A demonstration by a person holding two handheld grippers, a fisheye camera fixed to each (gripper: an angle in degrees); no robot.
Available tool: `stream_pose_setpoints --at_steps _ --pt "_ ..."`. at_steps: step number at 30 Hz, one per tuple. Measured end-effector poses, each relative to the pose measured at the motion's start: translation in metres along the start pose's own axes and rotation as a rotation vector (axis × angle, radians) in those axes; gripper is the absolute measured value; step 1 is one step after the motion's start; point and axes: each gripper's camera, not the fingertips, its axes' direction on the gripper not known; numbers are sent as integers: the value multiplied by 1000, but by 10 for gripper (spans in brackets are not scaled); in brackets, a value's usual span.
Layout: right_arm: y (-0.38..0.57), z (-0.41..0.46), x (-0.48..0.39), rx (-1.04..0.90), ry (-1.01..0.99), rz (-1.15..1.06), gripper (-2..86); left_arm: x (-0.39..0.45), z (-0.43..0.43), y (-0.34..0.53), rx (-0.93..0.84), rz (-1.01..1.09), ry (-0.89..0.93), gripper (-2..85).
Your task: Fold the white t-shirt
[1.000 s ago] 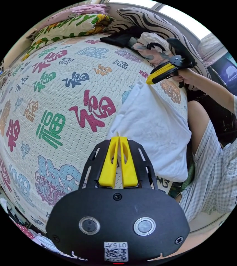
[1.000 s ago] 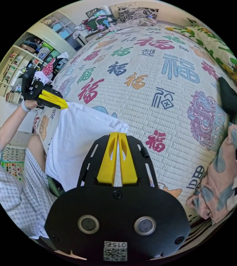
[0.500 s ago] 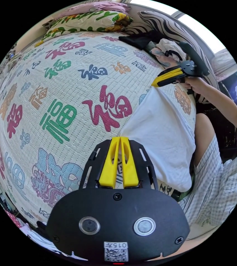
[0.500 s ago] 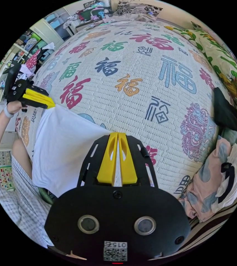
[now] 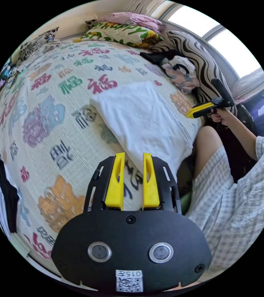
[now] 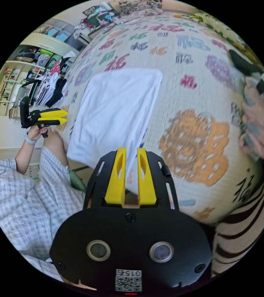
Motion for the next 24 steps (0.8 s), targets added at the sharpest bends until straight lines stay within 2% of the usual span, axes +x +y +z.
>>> stream_pose_setpoints --at_steps 3,7,13,19,24 --pt "17 27 -18 -59 -6 0 61 28 15 35 -35 -22 38 91" --pt "17 48 -34 -99 -42 -12 54 45 28 54 -45 -34 1 92" --pt "13 58 -66 -91 48 -48 27 55 36 61 -46 -21 -46 81" --pt "23 50 -99 -51 164 -114 -7 71 30 66 -41 9 -102 15" --pt "37 31 -121 -26 225 -136 -10 91 18 70 -31 72 -102 -1"
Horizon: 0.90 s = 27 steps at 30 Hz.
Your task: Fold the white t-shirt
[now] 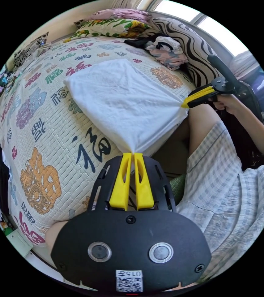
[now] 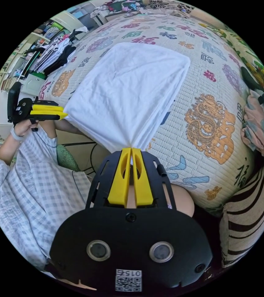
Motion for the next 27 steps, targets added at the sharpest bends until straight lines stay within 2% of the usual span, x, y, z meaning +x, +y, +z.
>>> stream_pose_setpoints --at_steps 14,19,27 --pt "-22 29 -23 -127 -7 62 20 12 41 -4 -174 38 -38 32" --pt "-23 16 -47 -135 204 16 46 -3 29 12 -218 18 -14 56" --pt "-64 -18 -52 -28 248 -6 52 -75 -27 -14 -28 -96 -61 71"
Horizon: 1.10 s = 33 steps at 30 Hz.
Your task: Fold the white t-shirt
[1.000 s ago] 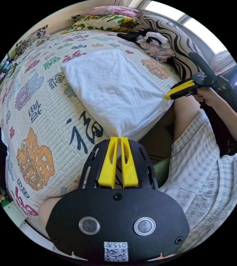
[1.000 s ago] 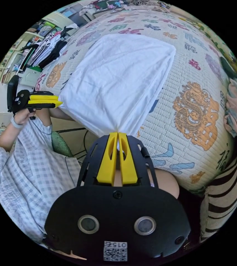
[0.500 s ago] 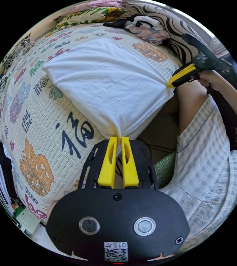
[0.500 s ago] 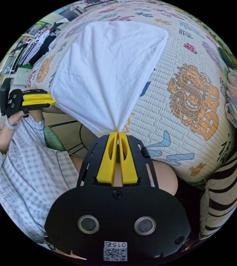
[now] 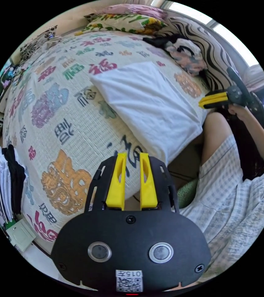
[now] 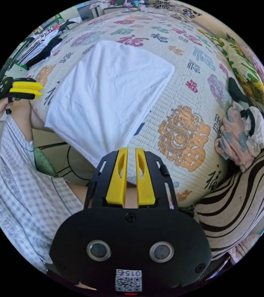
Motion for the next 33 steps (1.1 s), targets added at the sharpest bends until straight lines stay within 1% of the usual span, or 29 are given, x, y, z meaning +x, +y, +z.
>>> stream_pose_setpoints --at_steps 5,11,15,18,21,24,28,30,33 --pt "-45 -11 14 62 13 9 57 -45 -8 -58 114 -68 -21 77" --pt "-99 -6 41 102 -38 67 62 -82 19 -104 127 -141 2 82" --pt "-123 4 70 126 -73 161 64 -102 33 -115 137 -183 27 83" --pt "-137 8 87 148 -104 209 61 -122 44 -119 143 -212 86 81" --pt "-153 24 97 89 -147 189 40 -138 56 -121 130 -207 135 63" --pt "-158 24 103 87 -128 135 -1 -151 53 -118 163 -192 177 29" --pt "-163 23 116 113 -79 168 -7 -162 59 -119 167 -174 130 19" --pt "-169 33 115 88 -37 153 -5 -162 66 -119 163 -163 98 21" --pt "-162 32 117 95 -2 156 19 -167 64 -107 184 -182 68 39"
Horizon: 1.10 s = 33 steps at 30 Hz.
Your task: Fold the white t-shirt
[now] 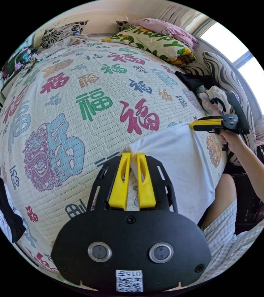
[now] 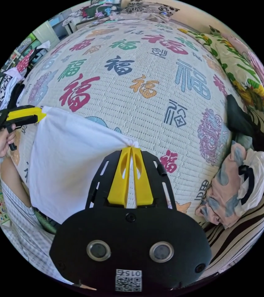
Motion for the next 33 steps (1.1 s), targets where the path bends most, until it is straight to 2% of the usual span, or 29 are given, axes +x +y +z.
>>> stream_pose_setpoints --at_steps 4,6,14,18,20,24,28,31,33 --pt "37 -12 17 39 -61 18 40 -11 -31 51 44 -48 77 77" --pt "73 -10 25 4 -159 14 54 -11 -39 83 34 -55 129 80" --pt "154 43 27 -183 -362 26 55 -4 3 189 -162 -137 370 84" --pt "156 51 42 -159 -334 39 18 -7 20 191 -170 -133 404 68" --pt "155 54 48 -177 -322 26 0 -13 29 192 -186 -151 337 15" --pt "153 59 53 -207 -236 -28 -8 -24 27 201 -162 -177 292 4" --pt "153 59 65 -197 -241 -31 -3 -48 14 205 -125 -201 318 34" --pt "151 47 89 -93 -228 28 22 -75 -11 191 -20 -187 350 73" --pt "142 39 115 11 -297 56 52 -95 -23 172 52 -170 346 81"
